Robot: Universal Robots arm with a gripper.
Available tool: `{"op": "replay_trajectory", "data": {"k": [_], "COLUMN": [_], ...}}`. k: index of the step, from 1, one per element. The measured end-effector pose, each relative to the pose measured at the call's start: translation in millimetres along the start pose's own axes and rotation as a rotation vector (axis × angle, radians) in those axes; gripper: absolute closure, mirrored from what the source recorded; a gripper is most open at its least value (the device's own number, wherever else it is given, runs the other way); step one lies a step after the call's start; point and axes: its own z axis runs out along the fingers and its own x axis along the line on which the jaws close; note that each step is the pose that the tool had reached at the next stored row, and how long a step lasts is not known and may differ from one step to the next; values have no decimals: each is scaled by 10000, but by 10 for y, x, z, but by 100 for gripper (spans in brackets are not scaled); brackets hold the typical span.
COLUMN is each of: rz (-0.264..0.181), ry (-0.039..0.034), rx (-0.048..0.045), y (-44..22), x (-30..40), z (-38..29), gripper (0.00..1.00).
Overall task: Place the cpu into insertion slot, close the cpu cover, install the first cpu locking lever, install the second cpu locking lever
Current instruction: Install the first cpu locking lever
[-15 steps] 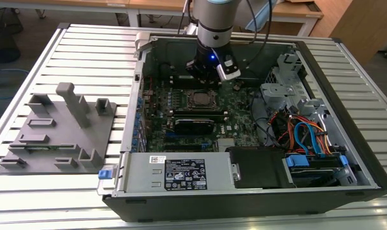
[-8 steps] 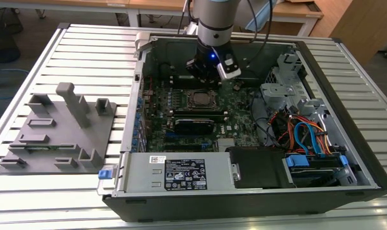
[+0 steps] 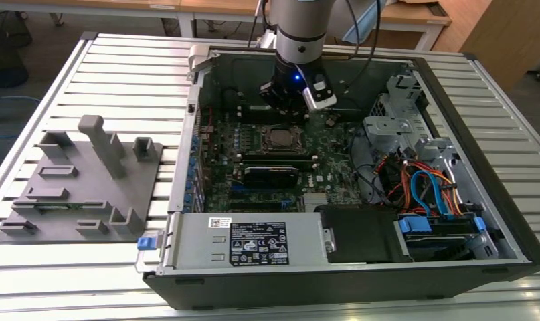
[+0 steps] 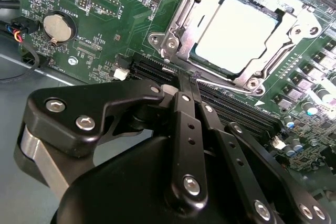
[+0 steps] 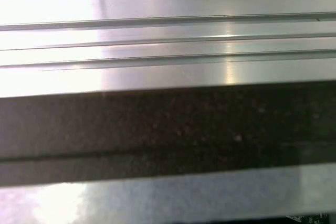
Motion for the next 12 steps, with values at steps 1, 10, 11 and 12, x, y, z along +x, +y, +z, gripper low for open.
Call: {"op": "replay_trajectory", "data": {"k": [1, 10, 11, 12], "rz": [0, -8, -10, -12], "ry": [0, -15, -18, -19], "rx": [0, 187, 229, 269], "y": [0, -1, -2, -2], "x": [0, 0, 0, 0], "z": [0, 8, 10, 13], "gripper": [90, 90, 90, 90]}}
